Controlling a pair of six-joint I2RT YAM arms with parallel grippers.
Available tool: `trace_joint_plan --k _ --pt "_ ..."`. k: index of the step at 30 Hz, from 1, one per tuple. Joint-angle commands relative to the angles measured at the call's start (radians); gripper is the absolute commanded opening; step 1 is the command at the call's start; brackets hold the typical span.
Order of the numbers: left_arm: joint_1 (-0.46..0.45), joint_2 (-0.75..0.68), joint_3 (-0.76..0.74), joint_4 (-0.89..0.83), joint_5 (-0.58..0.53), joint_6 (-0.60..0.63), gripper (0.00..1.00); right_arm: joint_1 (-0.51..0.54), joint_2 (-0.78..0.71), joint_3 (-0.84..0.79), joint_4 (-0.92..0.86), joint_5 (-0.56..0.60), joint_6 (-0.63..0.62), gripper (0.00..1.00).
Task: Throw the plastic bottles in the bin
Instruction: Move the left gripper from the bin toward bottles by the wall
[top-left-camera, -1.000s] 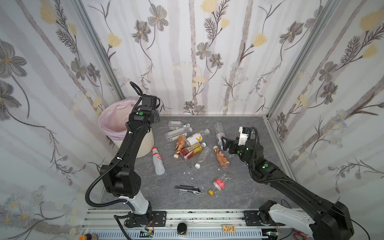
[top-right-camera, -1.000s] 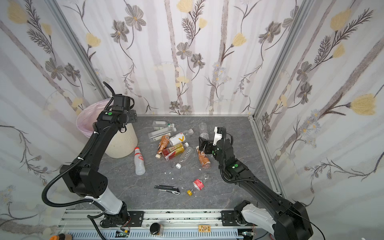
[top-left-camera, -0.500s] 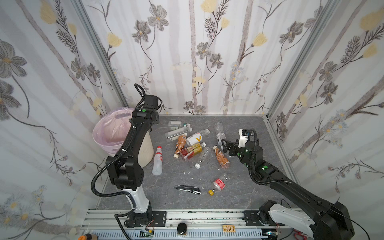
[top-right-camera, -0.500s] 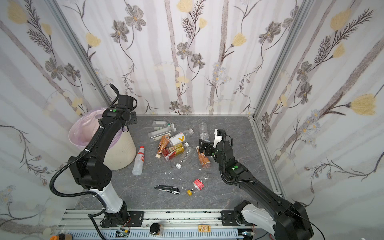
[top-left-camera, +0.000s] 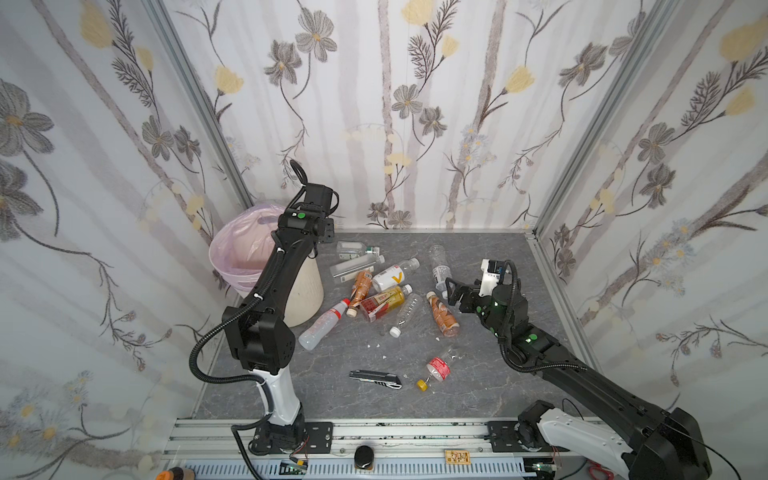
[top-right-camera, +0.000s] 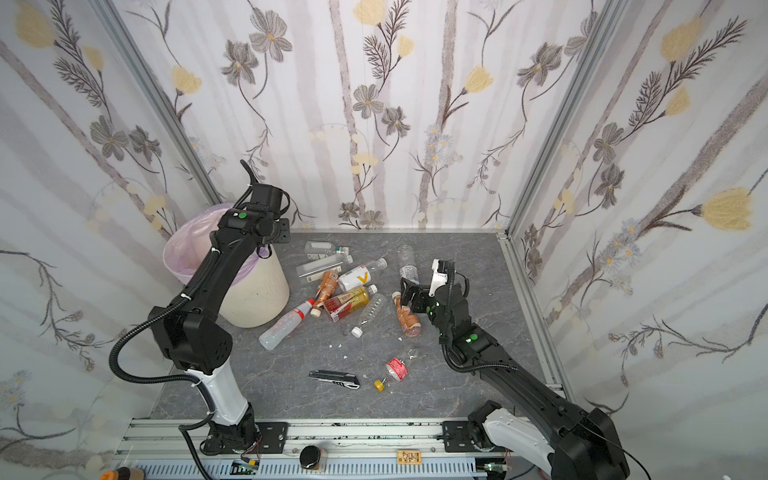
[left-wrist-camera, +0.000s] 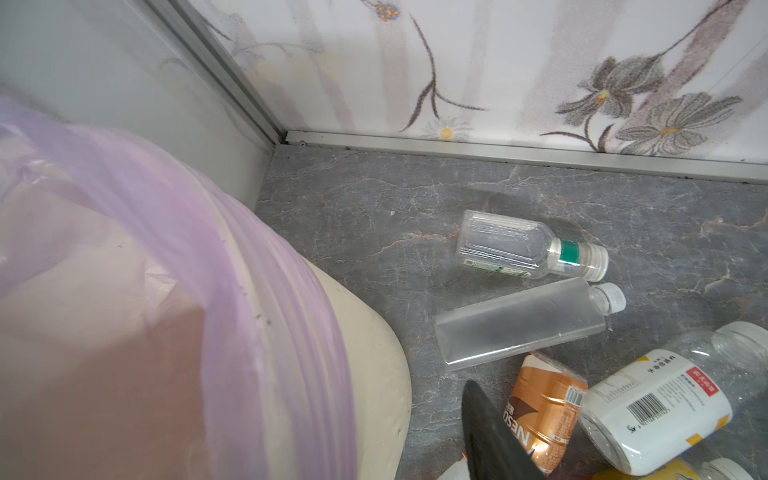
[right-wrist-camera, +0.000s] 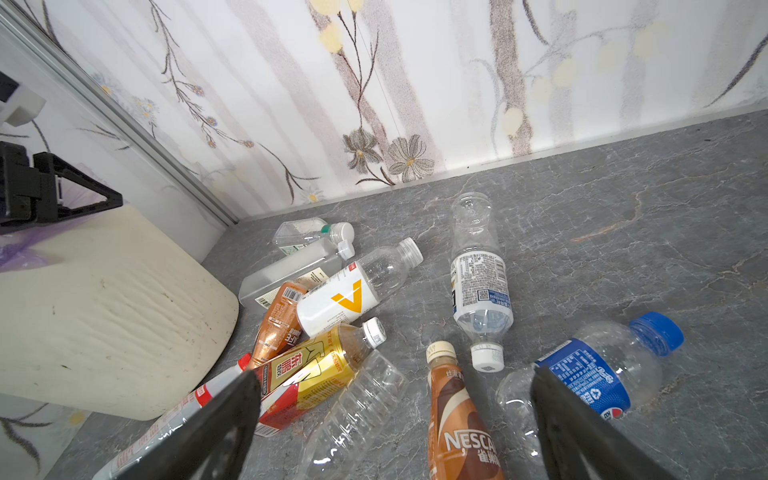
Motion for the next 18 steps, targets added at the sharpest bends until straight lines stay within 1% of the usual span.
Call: trace_joint_plan --k 1,5,7,10,12,14,18 --pt "-0.041 0.023 0.022 0.015 0.033 -0.001 0.35 0.000 -0.009 -0.006 0.027 0.022 0.004 1.00" --pt "-0.096 0.057 0.058 0.014 0.001 0.003 0.36 -0.003 -0.007 -0.009 0.027 0.025 0.004 1.00" --pt "-0.107 0.071 0.070 0.012 -0.017 0.007 0.37 -0.004 -0.005 -0.011 0.025 0.025 0.005 1.00" --pt "-0.109 0.078 0.073 0.012 -0.035 0.018 0.39 -0.004 -0.002 -0.015 0.020 0.038 0.005 1.00" --pt "-0.108 0.082 0.069 0.012 -0.082 0.036 0.43 -0.007 0.003 -0.016 0.015 0.044 0.004 1.00" --pt "-0.104 0.084 0.067 0.012 -0.114 0.046 0.43 -0.009 0.007 -0.016 0.012 0.047 0.002 1.00" --pt "-0.080 0.087 0.075 0.013 -0.127 0.044 0.46 -0.009 0.008 -0.015 0.018 0.045 0.004 1.00"
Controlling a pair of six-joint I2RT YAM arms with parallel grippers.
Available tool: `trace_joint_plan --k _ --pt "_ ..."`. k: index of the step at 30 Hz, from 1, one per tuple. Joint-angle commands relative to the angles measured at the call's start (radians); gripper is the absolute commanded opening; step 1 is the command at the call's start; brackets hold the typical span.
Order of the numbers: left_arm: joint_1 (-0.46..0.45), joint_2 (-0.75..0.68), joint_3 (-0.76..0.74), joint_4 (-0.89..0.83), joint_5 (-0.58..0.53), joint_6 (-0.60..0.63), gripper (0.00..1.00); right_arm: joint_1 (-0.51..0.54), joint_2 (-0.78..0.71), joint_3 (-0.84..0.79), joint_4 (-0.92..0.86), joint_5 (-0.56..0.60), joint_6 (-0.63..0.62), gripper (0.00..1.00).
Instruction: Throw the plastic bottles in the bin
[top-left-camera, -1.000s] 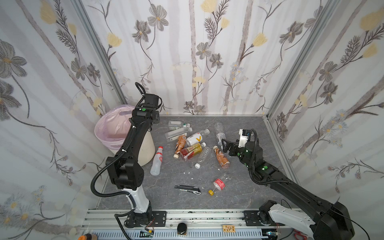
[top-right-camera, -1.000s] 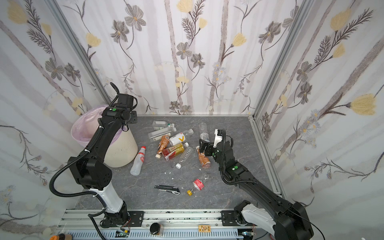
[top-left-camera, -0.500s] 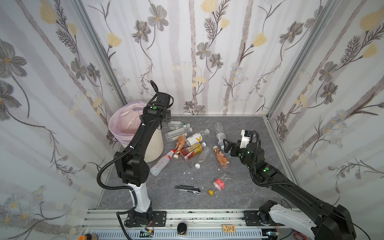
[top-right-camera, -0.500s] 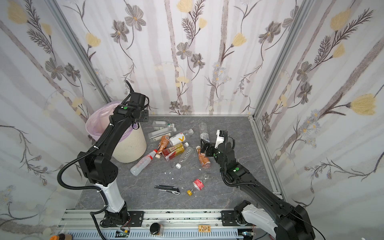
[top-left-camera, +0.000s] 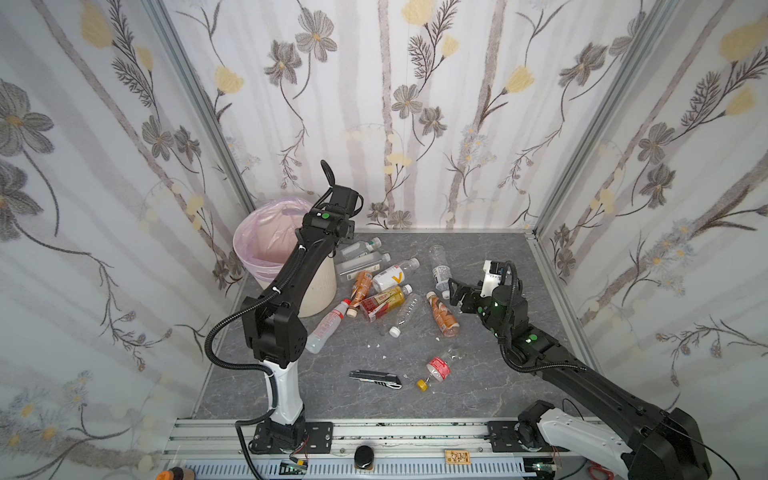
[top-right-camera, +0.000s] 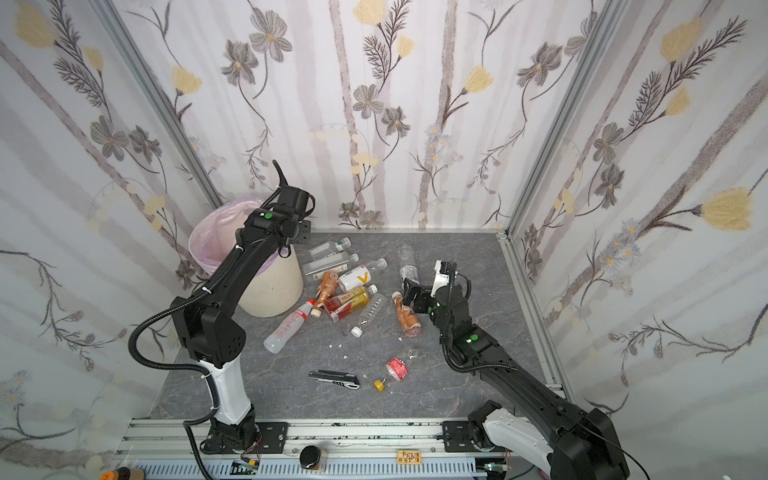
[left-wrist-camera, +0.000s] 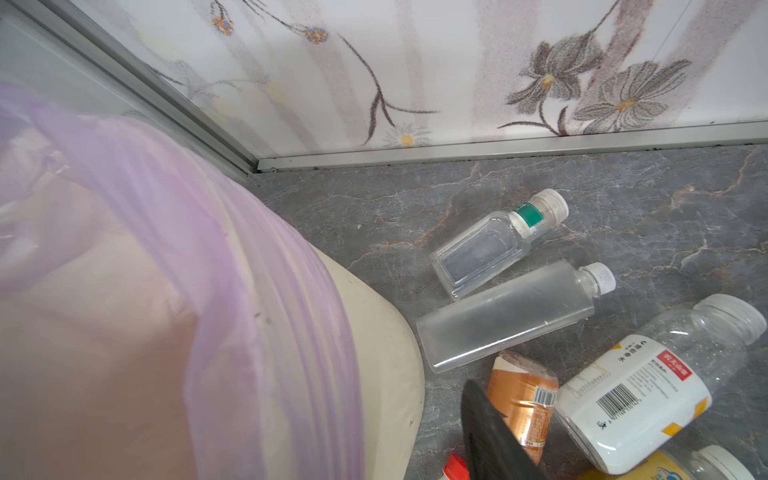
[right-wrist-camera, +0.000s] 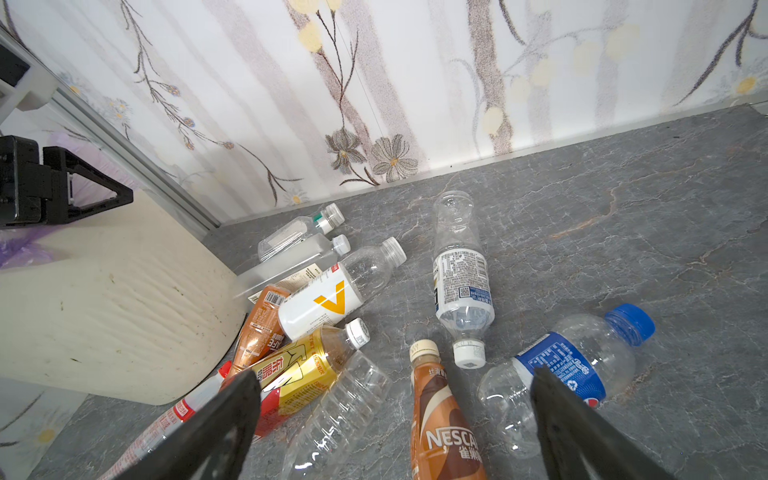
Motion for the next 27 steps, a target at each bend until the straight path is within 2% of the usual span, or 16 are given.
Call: trace_joint_plan --k 1,6,10,11,12,14,16,20,27 --pt "0.019 0.009 0.016 0.006 -0.044 0.003 0.47 -0.001 0.006 -0.003 0.023 0.016 0.004 1.00" --pt "0.039 0.040 0.067 0.006 -0.062 0.023 0.49 -0.002 0.018 -0.001 0.035 0.017 0.002 1.00" --pt "0.047 0.075 0.115 0.006 -0.019 0.031 0.53 -0.003 0.042 0.012 0.033 0.010 0.004 1.00" --pt "0.046 0.081 0.118 0.005 -0.018 0.033 0.57 -0.004 0.047 0.017 0.035 0.009 0.004 1.00" --pt "0.044 0.084 0.119 0.005 -0.027 0.032 0.65 -0.005 0.051 0.021 0.033 0.008 0.003 1.00" --pt "0.041 0.086 0.120 0.006 -0.043 0.035 0.68 -0.009 0.058 0.030 0.030 0.008 0.001 1.00" --pt "0.039 0.084 0.126 0.006 -0.043 0.032 0.76 -0.011 0.065 0.038 0.029 0.003 0.000 1.00" --pt "0.027 0.073 0.154 0.005 -0.076 0.039 1.00 -0.019 0.082 0.067 0.015 -0.009 0.000 1.00" --pt "-0.065 0.035 0.270 0.007 -0.184 0.089 1.00 -0.049 0.076 0.156 -0.044 -0.023 -0.025 1.00"
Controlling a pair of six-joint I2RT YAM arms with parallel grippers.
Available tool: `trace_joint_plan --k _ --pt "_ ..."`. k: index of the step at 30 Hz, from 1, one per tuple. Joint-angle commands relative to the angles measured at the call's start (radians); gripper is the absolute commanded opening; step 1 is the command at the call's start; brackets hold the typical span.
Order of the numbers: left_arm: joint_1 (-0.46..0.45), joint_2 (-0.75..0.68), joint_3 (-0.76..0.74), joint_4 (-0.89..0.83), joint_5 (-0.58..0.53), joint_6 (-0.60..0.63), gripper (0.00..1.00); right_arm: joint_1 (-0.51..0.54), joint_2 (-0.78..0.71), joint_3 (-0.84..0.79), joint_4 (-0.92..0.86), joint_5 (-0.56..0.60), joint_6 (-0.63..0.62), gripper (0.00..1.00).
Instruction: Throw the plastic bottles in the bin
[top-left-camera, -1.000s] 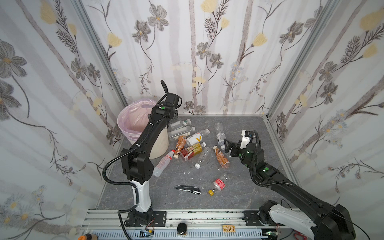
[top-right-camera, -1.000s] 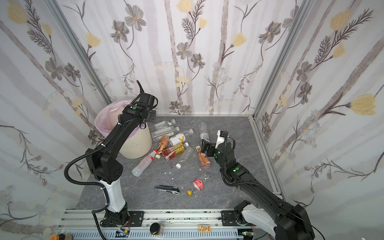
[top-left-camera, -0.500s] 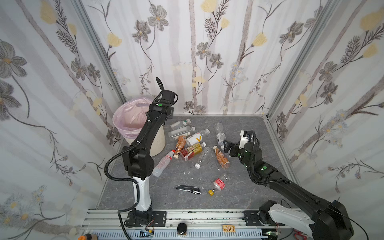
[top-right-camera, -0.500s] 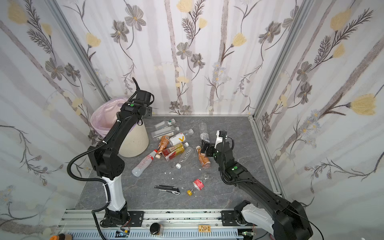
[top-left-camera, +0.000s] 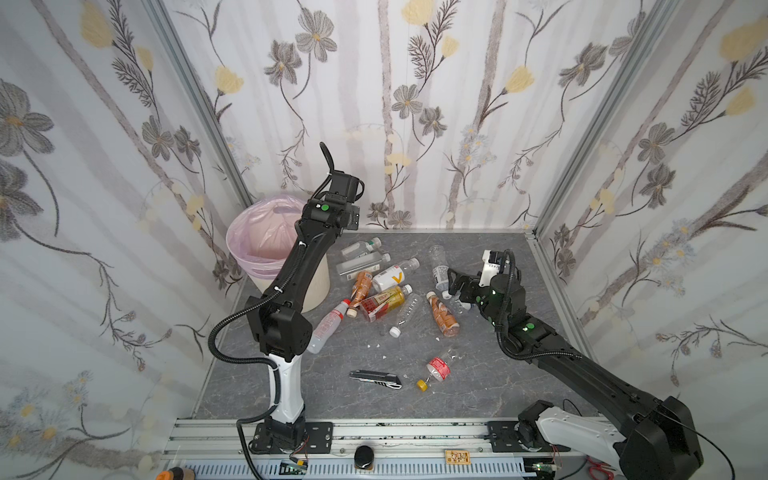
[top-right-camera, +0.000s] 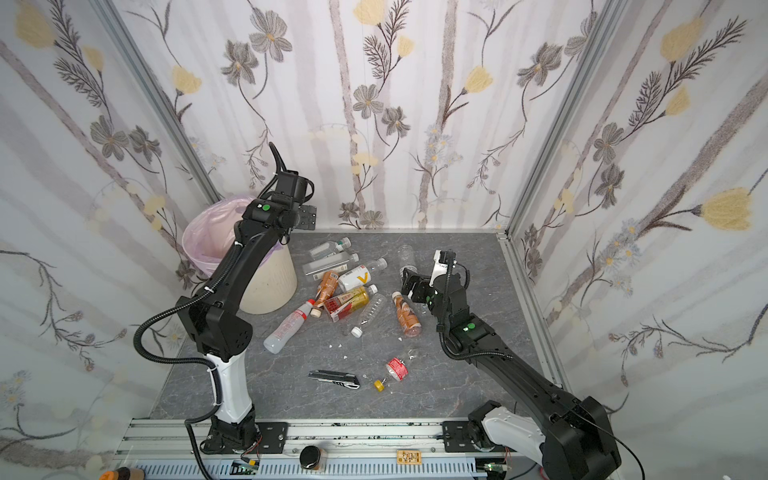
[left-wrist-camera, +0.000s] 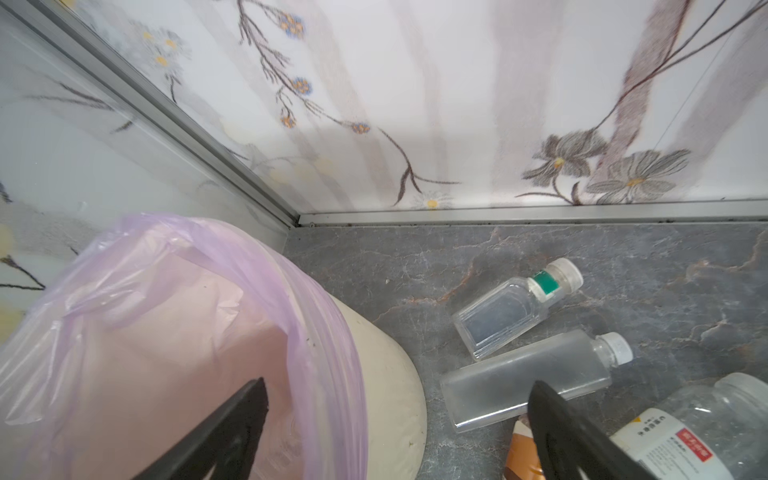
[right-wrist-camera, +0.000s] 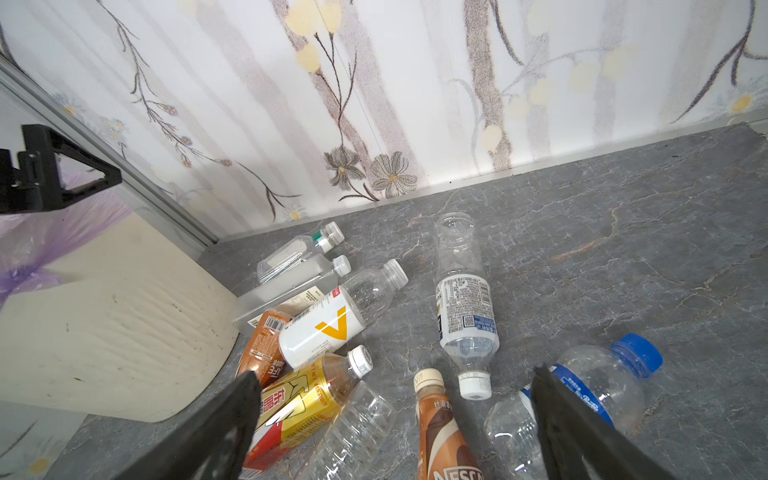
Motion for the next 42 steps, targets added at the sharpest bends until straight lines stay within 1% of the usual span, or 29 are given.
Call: trace_joint_plan --k 1,3,5,8,10,12,15,18,20,22,25,28,31,35,37,42 --pt "-0.048 -0.025 0.069 0.012 -0.089 0.037 1.00 -0.025 -0.010 0.044 -0.019 -0.014 -0.024 1.00" --pt "-0.082 -0.011 0.113 0.015 -0.083 0.045 1.00 -0.057 -0.020 0.052 -0.020 -0.035 -0.021 1.00" --pt "-0.112 0.012 0.154 0.020 -0.037 0.043 1.00 -0.094 -0.026 0.057 -0.020 -0.064 -0.016 1.00" --pt "-0.150 0.088 0.221 0.023 0.051 0.047 1.00 -0.147 -0.026 0.069 -0.025 -0.096 -0.010 1.00" --pt "-0.178 0.156 0.260 0.023 0.057 0.053 1.00 -0.179 -0.025 0.078 -0.032 -0.114 -0.008 1.00" --pt "-0.188 0.217 0.288 0.023 0.065 0.040 1.00 -0.202 -0.026 0.080 -0.038 -0.126 -0.008 1.00" --pt "-0.188 0.300 0.315 0.024 0.121 0.005 1.00 -0.234 -0.033 0.076 -0.049 -0.141 -0.006 1.00" --pt "-0.182 0.405 0.378 0.029 0.129 -0.022 1.00 -0.258 -0.045 0.061 -0.052 -0.157 0.003 1.00" --pt "-0.178 0.469 0.421 0.041 0.096 -0.037 1.00 -0.268 -0.049 0.048 -0.052 -0.161 0.010 1.00" --pt "-0.158 0.509 0.433 0.060 0.092 -0.086 1.00 -0.277 -0.053 0.035 -0.054 -0.175 0.015 1.00" --pt "-0.106 0.552 0.434 0.082 0.176 -0.202 1.00 -0.283 -0.057 0.015 -0.056 -0.180 0.017 1.00" --pt "-0.073 0.586 0.434 0.103 0.247 -0.273 1.00 -0.290 -0.056 0.006 -0.057 -0.181 0.016 1.00" --pt "-0.056 0.616 0.433 0.132 0.288 -0.305 1.00 -0.296 -0.043 -0.024 -0.057 -0.185 0.017 1.00" --pt "-0.029 0.660 0.433 0.156 0.334 -0.340 1.00 -0.301 -0.021 -0.017 -0.057 -0.195 0.020 1.00" --pt "-0.018 0.675 0.434 0.161 0.337 -0.347 1.00 -0.302 -0.015 -0.017 -0.057 -0.195 0.020 1.00" --pt "-0.009 0.692 0.433 0.176 0.303 -0.333 1.00 -0.307 -0.002 -0.021 -0.058 -0.195 0.019 1.00"
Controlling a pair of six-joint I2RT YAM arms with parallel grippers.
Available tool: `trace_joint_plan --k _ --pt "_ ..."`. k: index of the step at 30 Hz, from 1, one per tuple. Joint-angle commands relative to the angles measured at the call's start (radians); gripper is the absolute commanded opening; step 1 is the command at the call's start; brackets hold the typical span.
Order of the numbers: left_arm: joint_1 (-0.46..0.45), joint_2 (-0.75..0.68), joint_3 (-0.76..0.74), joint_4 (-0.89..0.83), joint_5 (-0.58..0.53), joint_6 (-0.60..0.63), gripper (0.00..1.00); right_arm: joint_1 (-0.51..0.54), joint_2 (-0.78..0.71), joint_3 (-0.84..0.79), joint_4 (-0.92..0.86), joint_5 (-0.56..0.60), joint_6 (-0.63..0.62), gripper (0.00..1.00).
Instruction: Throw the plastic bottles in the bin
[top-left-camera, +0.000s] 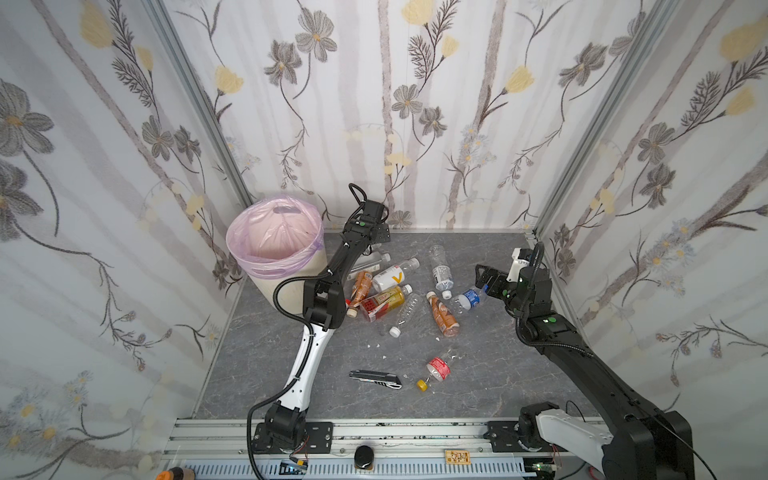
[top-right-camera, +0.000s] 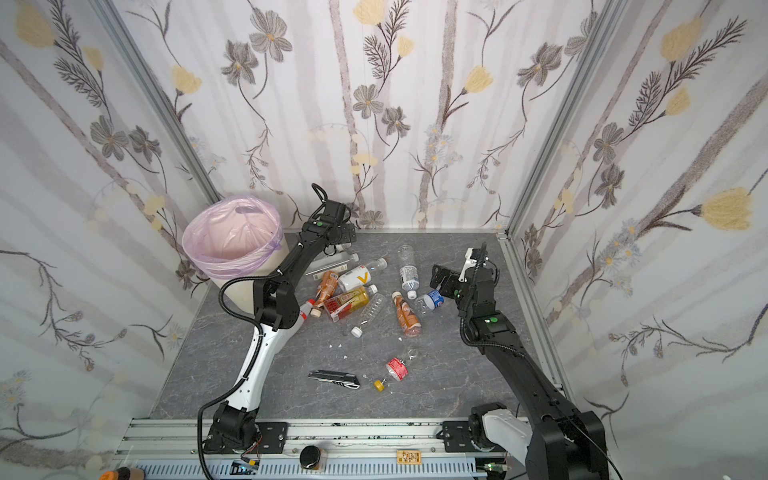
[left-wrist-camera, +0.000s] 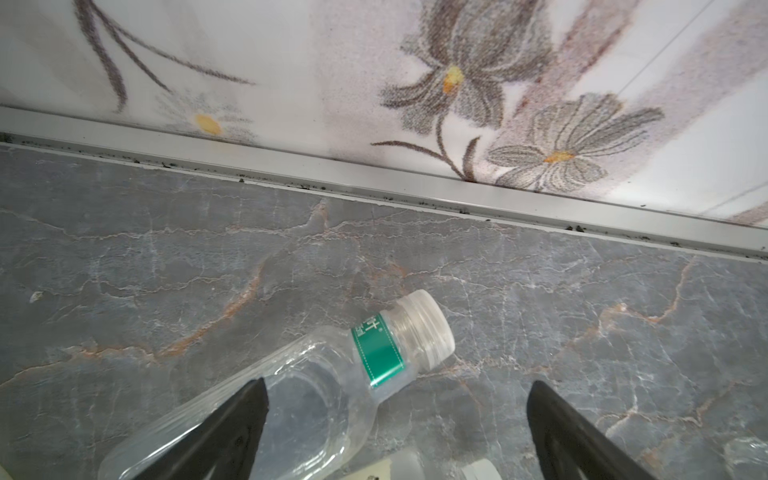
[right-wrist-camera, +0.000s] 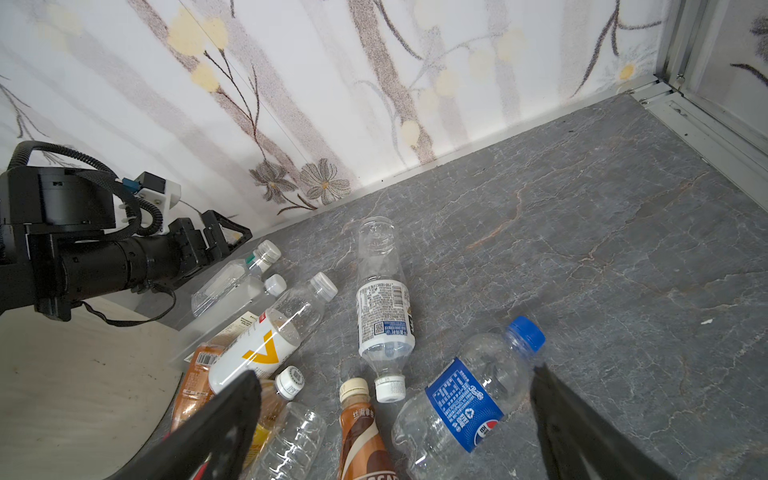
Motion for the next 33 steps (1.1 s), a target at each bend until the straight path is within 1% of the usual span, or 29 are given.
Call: trace_joint_plan --k 1,8,17,24,33 --pt "0.001 0.010 0.010 0.044 -0.021 -0.009 1.00 -0.002 0.011 -0.002 0.012 -0.008 0.007 1.00" --pt "0.020 0.041 -0.006 0.055 -0.011 0.003 1.00 -0.004 0.020 -0.005 0.012 -0.010 0.014 1.00" --pt "0.020 0.047 -0.041 0.058 0.014 0.020 1.00 -0.004 0.021 -0.005 0.011 -0.014 0.016 1.00" --pt "0.000 0.007 -0.111 0.057 0.035 0.028 1.00 -0.003 0.009 -0.010 0.008 -0.014 0.017 1.00" --pt "-0.038 -0.058 -0.203 0.057 0.020 0.043 1.00 -0.004 -0.002 -0.025 0.013 -0.025 0.021 1.00"
